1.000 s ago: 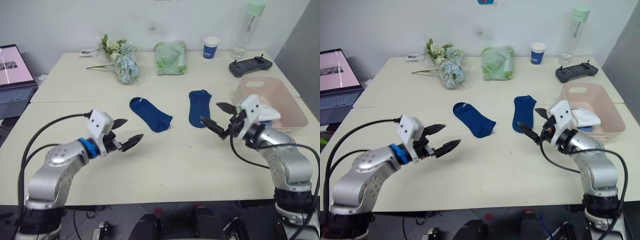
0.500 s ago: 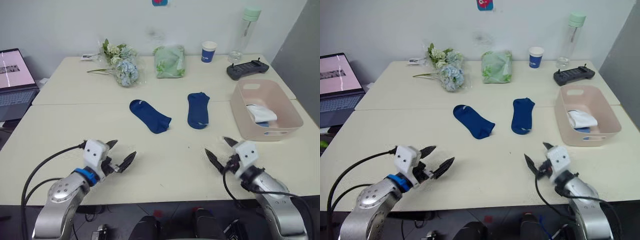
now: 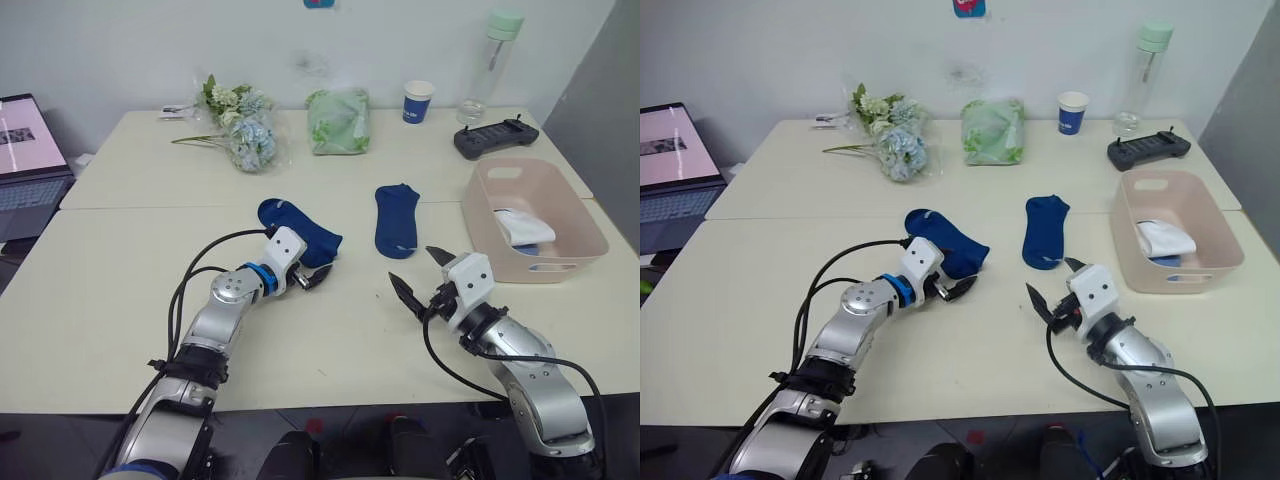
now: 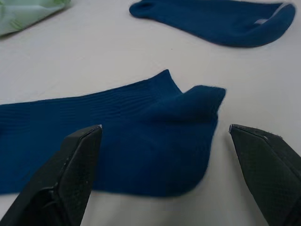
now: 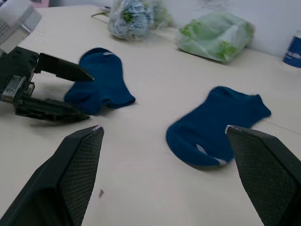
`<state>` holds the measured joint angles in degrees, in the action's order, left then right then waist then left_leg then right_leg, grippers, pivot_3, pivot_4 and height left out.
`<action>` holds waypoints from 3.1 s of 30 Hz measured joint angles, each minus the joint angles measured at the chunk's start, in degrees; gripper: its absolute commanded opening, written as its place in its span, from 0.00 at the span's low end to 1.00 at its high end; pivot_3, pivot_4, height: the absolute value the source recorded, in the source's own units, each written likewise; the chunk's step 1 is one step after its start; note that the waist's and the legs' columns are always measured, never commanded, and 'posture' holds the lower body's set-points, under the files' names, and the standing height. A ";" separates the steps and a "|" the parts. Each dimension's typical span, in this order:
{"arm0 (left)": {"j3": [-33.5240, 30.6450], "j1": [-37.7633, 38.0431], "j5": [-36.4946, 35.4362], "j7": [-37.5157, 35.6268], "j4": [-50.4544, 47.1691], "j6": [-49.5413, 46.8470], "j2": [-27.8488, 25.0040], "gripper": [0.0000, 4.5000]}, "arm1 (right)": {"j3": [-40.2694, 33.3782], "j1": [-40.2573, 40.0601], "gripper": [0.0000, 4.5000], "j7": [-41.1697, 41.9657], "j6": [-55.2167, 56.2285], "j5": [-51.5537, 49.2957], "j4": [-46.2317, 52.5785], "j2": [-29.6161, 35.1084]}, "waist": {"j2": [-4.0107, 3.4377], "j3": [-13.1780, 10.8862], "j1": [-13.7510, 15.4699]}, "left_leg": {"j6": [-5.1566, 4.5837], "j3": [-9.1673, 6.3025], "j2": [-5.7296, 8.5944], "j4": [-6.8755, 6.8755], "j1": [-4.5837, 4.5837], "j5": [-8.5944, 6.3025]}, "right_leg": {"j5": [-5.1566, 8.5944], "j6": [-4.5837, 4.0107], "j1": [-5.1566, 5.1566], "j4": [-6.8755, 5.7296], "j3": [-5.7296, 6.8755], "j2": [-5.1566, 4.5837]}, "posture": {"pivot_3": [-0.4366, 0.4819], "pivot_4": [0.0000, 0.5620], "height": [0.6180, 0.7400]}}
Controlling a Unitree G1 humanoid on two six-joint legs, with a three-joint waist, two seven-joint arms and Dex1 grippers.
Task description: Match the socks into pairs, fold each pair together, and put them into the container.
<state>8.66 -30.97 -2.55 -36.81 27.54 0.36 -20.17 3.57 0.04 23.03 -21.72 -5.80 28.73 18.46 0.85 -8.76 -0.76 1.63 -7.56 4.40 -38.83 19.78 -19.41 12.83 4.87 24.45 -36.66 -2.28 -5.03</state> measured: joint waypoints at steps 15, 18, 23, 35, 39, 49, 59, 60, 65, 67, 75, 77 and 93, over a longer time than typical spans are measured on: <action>-4.76 11.76 -5.23 -0.29 -16.01 -9.71 -2.07 0.01 | 3.26 -4.06 1.00 -3.25 -2.13 -0.09 4.34 -3.56 | -0.02 0.01 -1.31 | 0.02 -0.04 -0.19 0.05 0.04 -0.01 | 0.03 0.01 0.20 -0.16 -0.13 0.01 | 0.48 0.27 1.00; -5.20 19.00 -7.77 -1.03 -27.08 -16.39 -3.64 0.01 | 3.09 -4.49 1.00 -2.88 -2.58 -0.12 4.47 -2.86 | -0.03 0.00 -0.91 | 0.00 -0.04 -0.22 -0.03 0.05 -0.01 | 0.02 0.01 0.15 -0.16 -0.16 -0.07 | 0.48 0.27 1.00; -2.25 21.76 -12.76 -1.34 -40.66 -30.31 -2.53 0.01 | -3.07 -3.42 1.00 0.27 -2.58 -2.80 3.55 2.41 | -0.03 -0.01 0.64 | -0.05 -0.14 -0.08 -0.11 -0.05 -0.03 | 0.04 0.05 -0.22 0.02 -0.06 -0.08 | 0.48 0.27 1.00; 9.41 9.37 -12.74 -0.98 -25.37 -30.03 15.49 0.41 | -14.93 0.71 1.00 3.16 -5.25 -8.39 -0.78 9.40 | -0.03 0.00 0.43 | -0.04 -0.05 -0.02 -0.01 -0.07 -0.03 | 0.04 0.01 -0.21 0.07 -0.05 0.06 | 0.48 0.27 1.00; 8.80 10.11 -15.11 -3.83 -29.74 -31.76 12.11 0.69 | -14.62 -0.19 1.00 3.16 -6.22 -8.98 -0.78 9.40 | -0.03 0.00 0.42 | -0.04 -0.07 -0.07 -0.01 -0.07 -0.03 | 0.05 0.02 -0.18 0.04 -0.05 0.06 | 0.48 0.27 1.00; -10.13 12.09 -18.73 -2.63 -34.57 -32.22 -3.95 0.88 | -8.24 -3.03 1.00 3.03 -12.09 -11.16 -0.89 6.67 | -0.07 -0.02 0.52 | -0.03 -0.09 -0.08 -0.03 -0.06 -0.02 | 0.05 0.02 -0.15 0.04 -0.06 0.02 | 0.48 0.27 1.00; -8.47 8.10 -13.32 -1.46 -17.76 -25.83 -2.19 0.88 | -1.71 -0.60 1.00 1.99 -12.82 -8.70 -5.94 6.01 | -0.03 -0.04 0.70 | -0.03 -0.13 -0.04 -0.04 0.00 -0.03 | 0.04 0.02 -0.13 0.10 0.01 -0.02 | 0.48 0.27 1.00; -7.93 7.91 -12.85 -1.35 -17.12 -25.07 -1.92 0.88 | -1.33 -0.60 1.00 2.09 -12.89 -8.49 -6.14 6.34 | -0.03 -0.04 0.65 | -0.03 -0.13 -0.04 -0.03 -0.01 -0.03 | 0.04 0.02 -0.13 0.10 0.01 -0.02 | 0.48 0.27 1.00; -7.60 7.66 -11.25 -0.98 -14.89 -21.93 -0.10 0.58 | -1.30 -0.53 0.68 2.97 -12.93 -8.59 -6.39 6.89 | -0.02 -0.03 0.64 | -0.03 -0.13 -0.05 -0.03 -0.02 -0.02 | 0.04 0.02 -0.13 0.07 0.01 -0.01 | 0.48 0.27 1.00; -7.27 7.60 -11.18 -1.33 -14.61 -21.45 0.20 0.43 | -1.27 -0.09 0.51 3.26 -13.26 -8.83 -6.52 6.89 | -0.02 -0.03 0.63 | -0.03 -0.13 -0.05 -0.04 -0.02 -0.02 | 0.04 0.02 -0.13 0.07 0.00 -0.02 | 0.48 0.27 1.00; -6.76 7.14 -11.33 -1.68 -14.93 -22.65 -0.02 0.00 | -1.30 0.50 0.01 3.39 -13.67 -8.89 -6.44 7.03 | -0.02 -0.04 0.63 | -0.03 -0.14 -0.05 -0.03 0.00 -0.02 | 0.04 0.02 -0.11 0.07 0.00 -0.01 | 0.48 0.27 1.00; -6.86 7.58 -11.56 -2.09 -16.42 -23.18 -0.54 0.00 | -1.63 -0.41 0.01 3.57 -13.69 -8.97 -5.98 7.33 | -0.02 -0.04 0.63 | -0.03 -0.14 -0.06 -0.03 0.00 -0.03 | 0.04 0.02 -0.11 0.07 0.00 -0.01 | 0.48 0.27 1.00; -5.45 10.13 -11.57 0.44 -22.53 -28.58 -0.61 0.62 | -2.02 -1.24 0.00 4.46 -14.31 -8.99 -5.04 7.38 | -0.02 -0.04 0.63 | -0.03 -0.13 -0.05 -0.03 -0.01 -0.03 | 0.04 0.02 -0.12 0.06 -0.01 -0.01 | 0.48 0.27 1.00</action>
<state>3.21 -20.85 -14.13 -36.37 5.01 -28.22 -20.78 1.55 -1.20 27.49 -36.04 -14.80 23.69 25.84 0.83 -8.80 -0.12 1.60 -7.69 4.35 -38.86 19.77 -19.44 12.87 4.89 24.33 -36.60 -2.29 -5.04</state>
